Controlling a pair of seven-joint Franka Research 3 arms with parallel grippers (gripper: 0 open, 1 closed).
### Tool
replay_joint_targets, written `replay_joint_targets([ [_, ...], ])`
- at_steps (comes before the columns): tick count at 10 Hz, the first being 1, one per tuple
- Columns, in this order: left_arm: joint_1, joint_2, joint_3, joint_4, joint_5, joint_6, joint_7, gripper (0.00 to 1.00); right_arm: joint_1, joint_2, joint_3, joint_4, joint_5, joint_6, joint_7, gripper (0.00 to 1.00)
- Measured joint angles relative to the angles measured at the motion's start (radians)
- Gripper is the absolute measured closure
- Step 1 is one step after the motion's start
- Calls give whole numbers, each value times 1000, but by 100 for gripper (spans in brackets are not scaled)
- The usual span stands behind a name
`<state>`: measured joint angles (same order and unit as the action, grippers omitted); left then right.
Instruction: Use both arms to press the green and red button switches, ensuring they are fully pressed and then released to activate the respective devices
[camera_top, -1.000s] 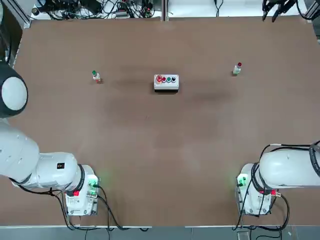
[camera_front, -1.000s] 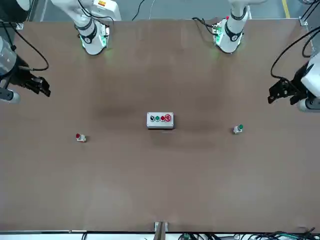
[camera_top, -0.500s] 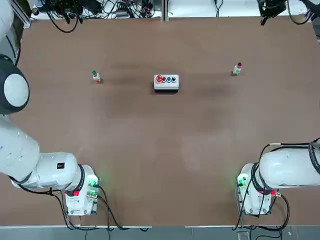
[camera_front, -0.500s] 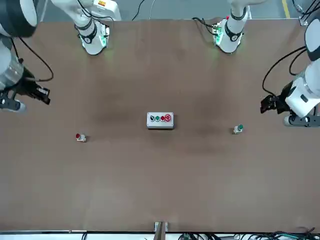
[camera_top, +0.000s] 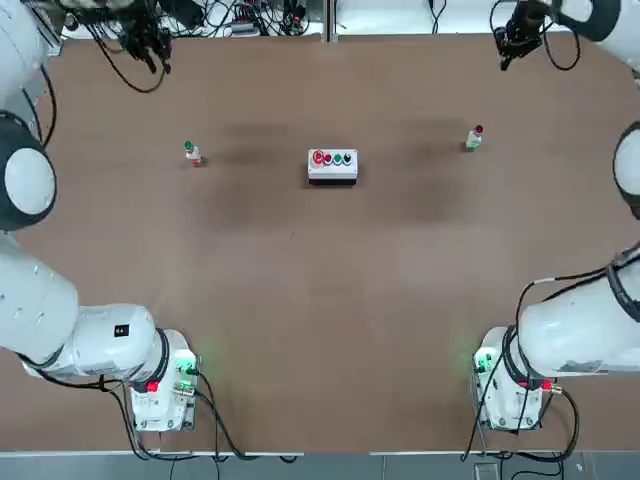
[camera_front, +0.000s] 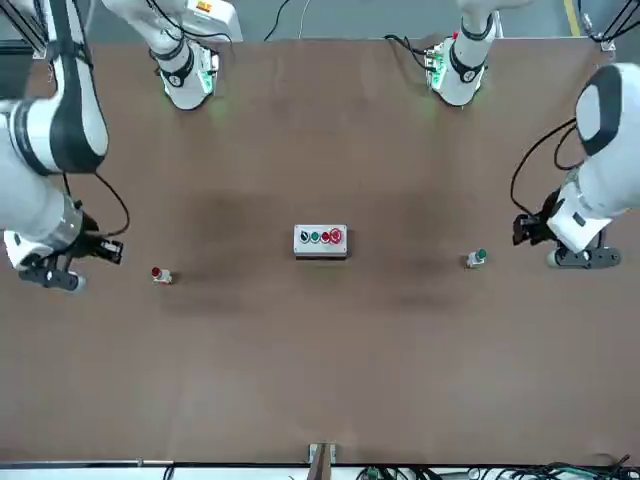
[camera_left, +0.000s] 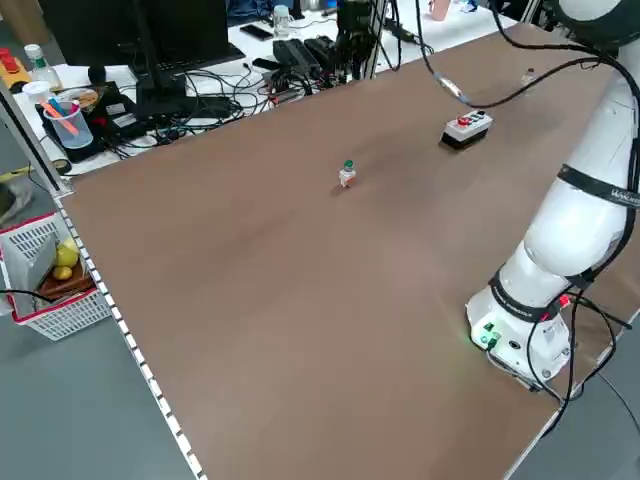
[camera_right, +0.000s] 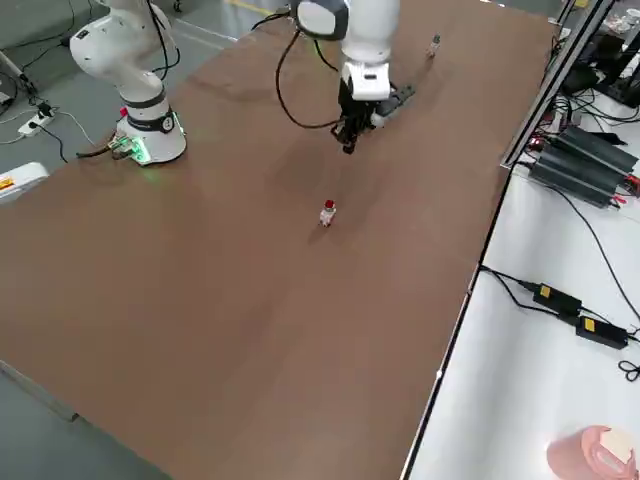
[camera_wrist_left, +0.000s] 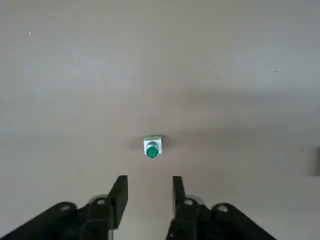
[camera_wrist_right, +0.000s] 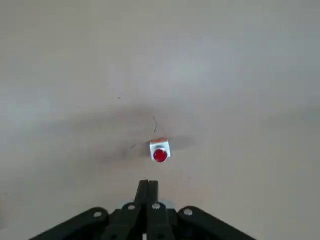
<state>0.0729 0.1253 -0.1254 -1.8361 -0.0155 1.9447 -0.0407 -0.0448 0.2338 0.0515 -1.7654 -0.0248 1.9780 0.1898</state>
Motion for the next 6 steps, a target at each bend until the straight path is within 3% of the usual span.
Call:
replay_joint_targets([
  [1, 0, -4, 0, -41, 0, 35, 2, 76, -1, 31, 0, 0, 0, 24, -2, 99],
  [3, 0, -12, -1, -118, 0, 104, 4, 86, -1, 82, 0, -5, 0, 73, -2, 99],
  [6, 0, -14, -1, -236, 0, 205, 8, 92, -5, 110, 0, -64, -4, 170, -20, 99],
])
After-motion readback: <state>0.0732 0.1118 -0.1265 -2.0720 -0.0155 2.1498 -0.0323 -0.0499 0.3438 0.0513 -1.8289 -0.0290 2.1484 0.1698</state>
